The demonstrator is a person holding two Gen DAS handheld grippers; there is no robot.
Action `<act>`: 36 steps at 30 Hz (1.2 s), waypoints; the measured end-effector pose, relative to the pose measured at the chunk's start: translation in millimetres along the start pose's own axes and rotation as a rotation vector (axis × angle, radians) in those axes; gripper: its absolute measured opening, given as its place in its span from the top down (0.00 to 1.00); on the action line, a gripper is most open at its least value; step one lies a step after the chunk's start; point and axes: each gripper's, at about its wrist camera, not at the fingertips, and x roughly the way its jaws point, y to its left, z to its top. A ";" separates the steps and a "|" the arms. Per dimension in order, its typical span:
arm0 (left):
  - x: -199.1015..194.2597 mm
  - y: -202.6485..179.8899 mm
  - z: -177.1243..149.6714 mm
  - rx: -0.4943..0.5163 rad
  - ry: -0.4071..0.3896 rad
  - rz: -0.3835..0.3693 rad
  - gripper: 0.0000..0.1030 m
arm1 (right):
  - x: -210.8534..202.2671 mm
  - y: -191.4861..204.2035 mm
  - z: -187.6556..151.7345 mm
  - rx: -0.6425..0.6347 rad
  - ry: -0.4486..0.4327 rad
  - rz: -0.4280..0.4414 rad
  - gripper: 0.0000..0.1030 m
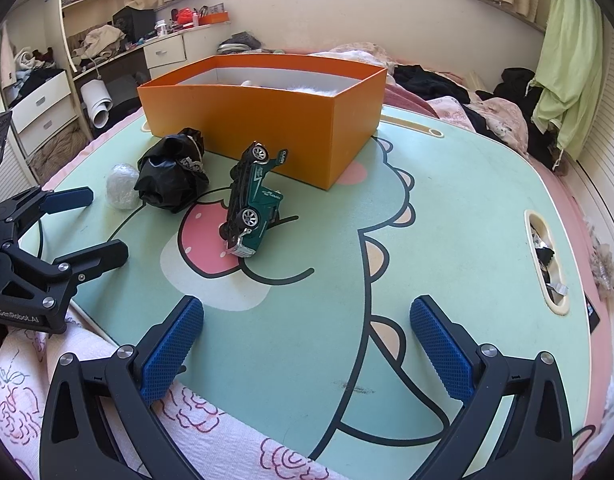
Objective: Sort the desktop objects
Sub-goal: 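Lift the bubble-wrap bundle out and release it on the table beside the pouch, then reach into the box and grasp the white fluffy pom-pom with the right gripper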
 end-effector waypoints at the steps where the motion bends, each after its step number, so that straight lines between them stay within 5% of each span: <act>1: 0.0 -0.1 -0.1 -0.001 0.000 0.001 0.00 | -0.2 -0.8 -0.3 0.003 0.000 -0.003 0.00; 6: -0.3 -0.2 0.3 -0.002 0.000 0.003 0.00 | -3.7 -5.0 -2.7 0.026 -0.013 -0.014 0.04; 8: -0.3 -0.3 0.0 -0.004 0.000 0.004 0.00 | -8.1 -8.8 -3.7 0.046 -0.034 -0.011 0.19; 12: -0.4 -0.4 0.1 -0.005 0.001 0.006 0.00 | -13.1 -16.5 -4.1 0.090 -0.057 0.017 0.27; 22: -1.0 -0.4 0.5 -0.009 0.000 0.012 0.00 | -22.9 -18.5 4.4 0.096 -0.095 0.049 0.80; 30: -7.9 3.3 5.0 -0.010 -0.009 0.023 0.00 | -36.3 -17.7 37.5 0.153 -0.112 0.144 0.76; 36: -8.3 2.7 4.8 -0.013 -0.009 0.026 0.00 | -44.5 -2.4 80.8 0.121 -0.093 0.176 0.52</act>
